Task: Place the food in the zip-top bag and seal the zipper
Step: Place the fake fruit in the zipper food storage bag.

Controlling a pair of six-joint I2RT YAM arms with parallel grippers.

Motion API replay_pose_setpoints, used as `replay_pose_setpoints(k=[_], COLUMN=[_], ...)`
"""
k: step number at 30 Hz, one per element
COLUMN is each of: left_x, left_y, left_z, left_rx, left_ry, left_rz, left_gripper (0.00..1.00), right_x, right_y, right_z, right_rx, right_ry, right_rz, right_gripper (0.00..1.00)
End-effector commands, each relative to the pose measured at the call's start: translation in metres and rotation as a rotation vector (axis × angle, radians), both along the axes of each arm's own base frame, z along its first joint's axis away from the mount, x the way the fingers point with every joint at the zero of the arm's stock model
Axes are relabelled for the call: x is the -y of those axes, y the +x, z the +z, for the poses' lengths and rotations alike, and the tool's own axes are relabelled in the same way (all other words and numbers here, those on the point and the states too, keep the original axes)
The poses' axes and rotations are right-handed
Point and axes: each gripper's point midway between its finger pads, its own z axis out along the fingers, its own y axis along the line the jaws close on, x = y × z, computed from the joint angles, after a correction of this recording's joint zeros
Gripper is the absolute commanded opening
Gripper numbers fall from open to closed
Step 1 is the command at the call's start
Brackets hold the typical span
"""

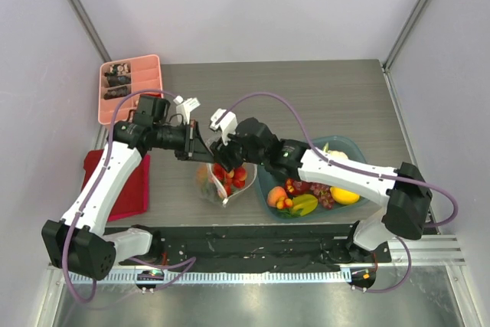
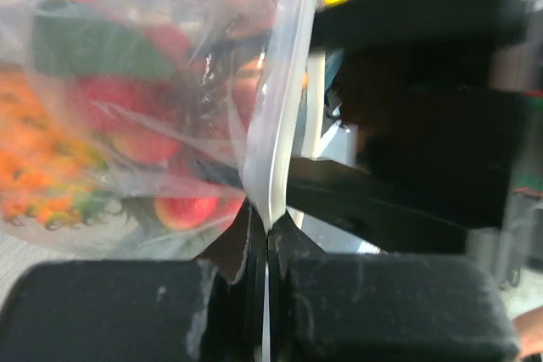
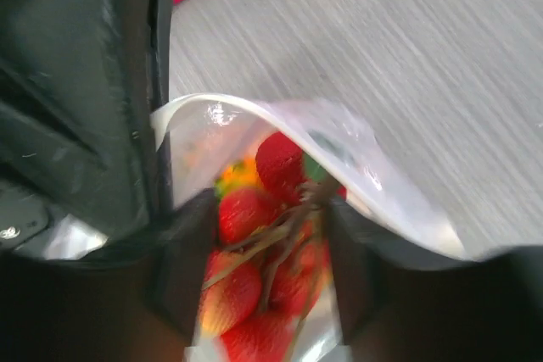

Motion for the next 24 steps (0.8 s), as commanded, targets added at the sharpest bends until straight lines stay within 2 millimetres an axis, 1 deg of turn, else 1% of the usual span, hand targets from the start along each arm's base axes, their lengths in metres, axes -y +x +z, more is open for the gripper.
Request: replay_pose_setpoints(k=[1,2,3,5,6,7,8,10,11,12,13,14,15,16,18,19,20,22,23,24], left_x=[-0.002,-0.003,-0.003,-0.004,-0.004,-0.004,-0.004,-0.004,-0.004,-0.004,-0.004,-0.004,-0.004,-0.004,-0.005,-0.005,-0.005,-0.006,-0.006,-0.006], left_y=[0.004,0.006,0.006,0.007,0.008,0.008,0.008,0.009,0.009,0.010,0.010,0.011,0.011,0.012,0.012,0.012,0.011,0.011,0.011,0.011], left_z=[0.013,0.013,0.013,0.013,0.013,0.012,0.012,0.011,0.011,0.011,0.012,0.013,0.013,0.012,0.012,0.012,0.012,0.010,0.010,0.010], left_rx=[0.034,0.034,0.035,0.033,0.031,0.029,0.029,0.026,0.028,0.028,0.028,0.030,0.031,0.028,0.028,0.029,0.027,0.026,0.025,0.029], left_ry=[-0.046,-0.046,-0.048,-0.048,-0.050,-0.051,-0.053,-0.053,-0.054,-0.054,-0.054,-0.056,-0.054,-0.054,-0.049,-0.048,-0.046,-0.040,-0.041,-0.040], left_rz=[0.000,0.006,0.006,0.011,0.012,0.013,0.012,0.014,0.015,0.016,0.018,0.015,0.019,0.019,0.022,0.022,0.022,0.027,0.029,0.032], left_gripper=[0.00,0.00,0.00,0.00,0.00,0.00,0.00,0.00,0.00,0.00,0.00,0.00,0.00,0.00,0.00,0.00,0.00,0.00,0.00,0.00], right_x=[0.002,0.006,0.017,0.032,0.042,0.049,0.059,0.074,0.083,0.091,0.094,0.100,0.104,0.103,0.104,0.099,0.097,0.091,0.091,0.091], right_y=[-0.013,-0.015,-0.020,-0.025,-0.030,-0.032,-0.026,-0.024,-0.019,-0.013,-0.010,-0.007,-0.004,-0.001,-0.003,-0.012,-0.017,-0.030,-0.032,-0.033], right_z=[0.098,0.109,0.128,0.140,0.151,0.155,0.144,0.135,0.113,0.103,0.090,0.073,0.064,0.053,0.042,0.039,0.034,0.030,0.019,0.013], right_rx=[0.060,0.064,0.070,0.070,0.082,0.069,0.060,0.050,0.017,-0.024,-0.068,-0.130,-0.187,-0.229,-0.298,-0.343,-0.375,-0.434,-0.456,-0.466], right_ry=[0.128,0.136,0.155,0.168,0.188,0.204,0.179,0.164,0.115,0.106,0.093,0.077,0.081,0.066,0.061,0.069,0.069,0.082,0.070,0.062], right_rz=[0.079,0.082,0.074,0.065,0.061,0.044,-0.003,-0.046,-0.093,-0.104,-0.111,-0.133,-0.128,-0.123,-0.110,-0.055,-0.037,0.014,0.019,0.022], right_gripper=[0.67,0.75,0.78,0.85,0.86,0.87,0.89,0.89,0.83,0.81,0.79,0.77,0.75,0.71,0.69,0.69,0.70,0.70,0.70,0.69])
